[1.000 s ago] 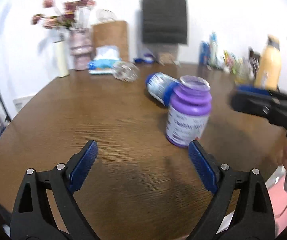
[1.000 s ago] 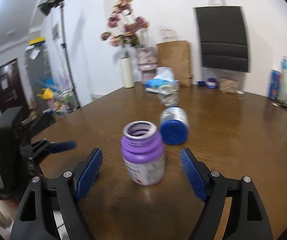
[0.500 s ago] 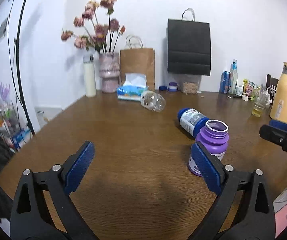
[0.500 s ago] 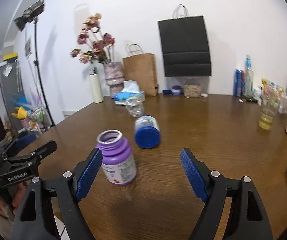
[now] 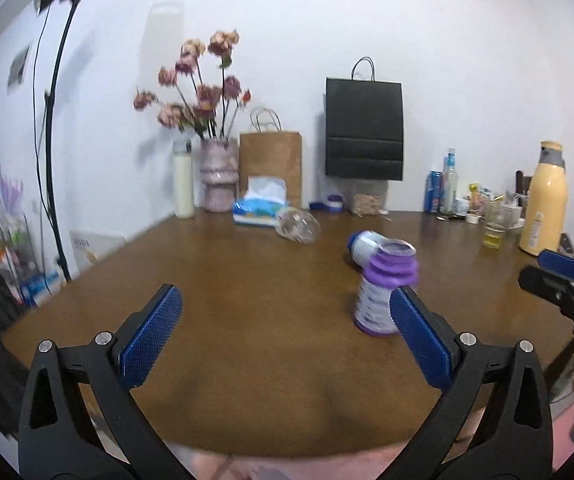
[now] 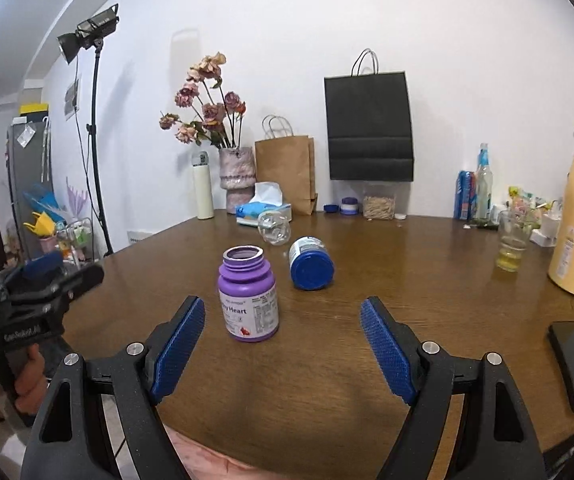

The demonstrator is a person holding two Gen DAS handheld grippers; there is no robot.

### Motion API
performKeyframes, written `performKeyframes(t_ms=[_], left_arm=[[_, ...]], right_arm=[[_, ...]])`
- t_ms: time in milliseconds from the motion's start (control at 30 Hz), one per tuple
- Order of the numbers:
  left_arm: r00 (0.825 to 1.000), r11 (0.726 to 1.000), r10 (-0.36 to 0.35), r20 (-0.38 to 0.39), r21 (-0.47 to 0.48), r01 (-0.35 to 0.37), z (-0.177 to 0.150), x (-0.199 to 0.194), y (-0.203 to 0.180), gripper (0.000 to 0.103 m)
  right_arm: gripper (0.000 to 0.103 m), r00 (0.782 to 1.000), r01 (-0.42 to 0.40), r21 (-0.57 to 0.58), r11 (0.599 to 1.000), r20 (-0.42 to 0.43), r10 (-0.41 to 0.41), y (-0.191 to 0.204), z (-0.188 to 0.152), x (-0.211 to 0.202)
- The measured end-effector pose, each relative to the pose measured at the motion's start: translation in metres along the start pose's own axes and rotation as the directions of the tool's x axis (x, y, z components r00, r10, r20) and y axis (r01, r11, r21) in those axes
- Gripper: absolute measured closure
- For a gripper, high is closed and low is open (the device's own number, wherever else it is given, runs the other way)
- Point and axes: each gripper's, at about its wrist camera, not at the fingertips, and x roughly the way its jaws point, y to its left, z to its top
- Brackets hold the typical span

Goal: Flip cup upright

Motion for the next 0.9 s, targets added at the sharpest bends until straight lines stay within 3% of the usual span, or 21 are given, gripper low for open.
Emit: performKeyframes(t_ms=[133,267,367,433,600,900], left_arm=[[0.999,1.0,0.008,0.041,0.015,-0.009,-0.012,-0.028,-0.006,0.0],[0.998,0.998,-0.008,0.06,0.069,0.004,-0.02,-0.058,-0.012,0.0],[0.997,0.998,-0.025,0.068,0.056,0.022,-0.028,-0.076,-0.013,0.0],[0.996,0.998,-0.029,0.089,0.064,0.023,-0.033,-0.086,-0.016,0.0],[0.992,0.997,-0.039,0.121,0.076,0.03,-0.027,-0.093,-0.016,0.0],[0.993,0.998,-0.047,0.107,0.048,0.042,-0.026,-0.093,-0.011,0.0]], right_arm=[[0.018,0.998,0.03,-0.006,1.0,0.059,-0.03,0.002,-0.002,-0.024],[0.018,0.998,-0.01,0.024,1.0,0.061,0.008,0.005,-0.012,-0.048],[0.018,0.998,0.031,-0.009,0.999,0.058,-0.031,0.014,-0.029,-0.062],[0.018,0.999,0.008,0.007,1.0,0.044,-0.009,0.015,-0.037,-0.067],[0.018,1.0,-0.008,-0.028,1.0,0.007,0.009,0.023,-0.047,-0.067],[0.018,0.999,-0.036,-0.024,0.999,0.001,0.036,0.024,-0.05,-0.065]])
